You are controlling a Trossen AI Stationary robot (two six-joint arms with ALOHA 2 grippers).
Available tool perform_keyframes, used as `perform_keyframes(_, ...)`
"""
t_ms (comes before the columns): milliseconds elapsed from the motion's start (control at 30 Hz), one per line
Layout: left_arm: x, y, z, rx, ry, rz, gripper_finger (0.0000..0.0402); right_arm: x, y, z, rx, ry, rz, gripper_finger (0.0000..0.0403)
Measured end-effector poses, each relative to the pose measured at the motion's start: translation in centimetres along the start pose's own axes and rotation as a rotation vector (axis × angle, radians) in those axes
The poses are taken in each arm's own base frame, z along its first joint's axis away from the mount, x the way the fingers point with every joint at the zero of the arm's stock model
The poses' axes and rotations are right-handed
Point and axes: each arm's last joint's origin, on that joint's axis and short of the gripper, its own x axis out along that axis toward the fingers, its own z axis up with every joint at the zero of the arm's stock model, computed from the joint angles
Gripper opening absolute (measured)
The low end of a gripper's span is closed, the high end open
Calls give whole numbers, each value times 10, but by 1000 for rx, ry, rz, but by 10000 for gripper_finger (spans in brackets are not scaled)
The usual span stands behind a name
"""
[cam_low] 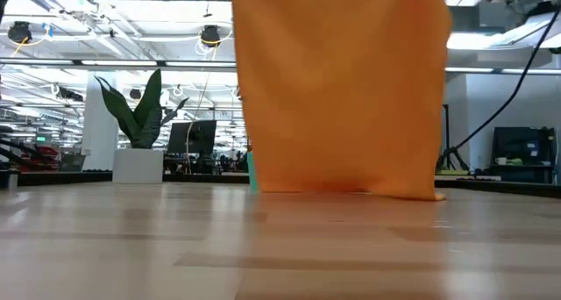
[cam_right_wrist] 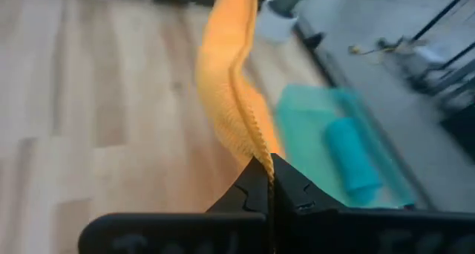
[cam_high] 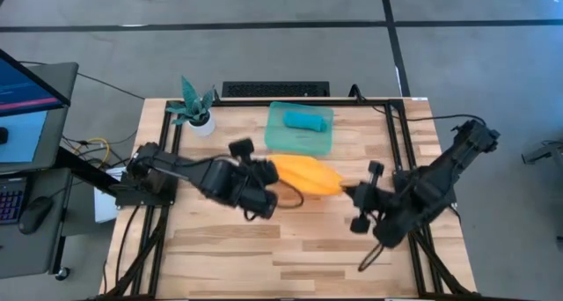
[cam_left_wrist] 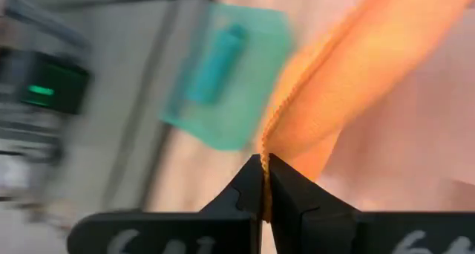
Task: Roll microfiber towels into tight, uniform cylinder then place into a basket
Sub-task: Fold the yellow microfiber towel
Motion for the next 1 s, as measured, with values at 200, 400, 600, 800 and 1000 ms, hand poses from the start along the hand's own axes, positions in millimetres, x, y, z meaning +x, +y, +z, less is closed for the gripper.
perform_keyframes(200, -20, -46, -19, 9, 10, -113, 0, 10, 51, -31, 10, 58, 44, 5)
perform_keyframes(400, -23, -80, -48, -50, 47, -117, 0, 26, 100, -54, 27, 137, 77, 16)
perform_keyframes(600, -16, -114, -76, -109, 70, -138, 0, 47, 137, -71, 30, 223, 153, 6)
perform_keyframes(800, -3, -152, -108, -172, 90, -245, 0, 57, 155, -80, 40, 257, 195, 13)
perform_keyframes(1000, 21, -179, -144, -263, 101, -282, 0, 60, 161, -80, 61, 274, 237, 6)
